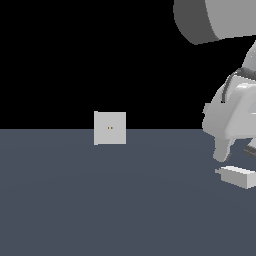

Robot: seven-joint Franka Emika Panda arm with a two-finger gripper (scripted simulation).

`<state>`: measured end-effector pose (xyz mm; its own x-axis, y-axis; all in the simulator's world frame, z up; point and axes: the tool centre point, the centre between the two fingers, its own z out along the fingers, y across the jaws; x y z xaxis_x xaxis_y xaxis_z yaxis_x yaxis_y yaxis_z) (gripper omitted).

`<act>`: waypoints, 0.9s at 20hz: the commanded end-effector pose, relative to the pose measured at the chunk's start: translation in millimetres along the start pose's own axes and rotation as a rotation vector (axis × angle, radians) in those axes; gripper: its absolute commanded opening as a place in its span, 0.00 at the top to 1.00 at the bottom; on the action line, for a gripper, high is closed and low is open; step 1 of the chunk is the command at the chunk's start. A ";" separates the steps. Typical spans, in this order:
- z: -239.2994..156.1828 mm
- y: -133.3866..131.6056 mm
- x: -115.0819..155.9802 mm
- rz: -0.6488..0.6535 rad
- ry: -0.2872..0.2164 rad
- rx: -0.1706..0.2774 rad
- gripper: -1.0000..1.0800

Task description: Plug the charger into the wall socket.

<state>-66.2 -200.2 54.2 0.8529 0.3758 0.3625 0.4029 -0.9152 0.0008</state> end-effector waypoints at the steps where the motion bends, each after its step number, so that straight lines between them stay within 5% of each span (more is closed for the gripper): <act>1: 7.8 -0.5 -3.3 0.000 -0.001 0.001 0.04; 13: 39.6 -0.3 -15.5 -0.002 0.000 0.001 0.04; 14: 39.6 -0.3 -15.5 -0.002 0.000 0.001 1.00; 18: 39.6 -0.3 -15.5 -0.002 0.000 0.001 1.00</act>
<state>-66.5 -199.9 12.0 0.8521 0.3779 0.3621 0.4053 -0.9142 0.0002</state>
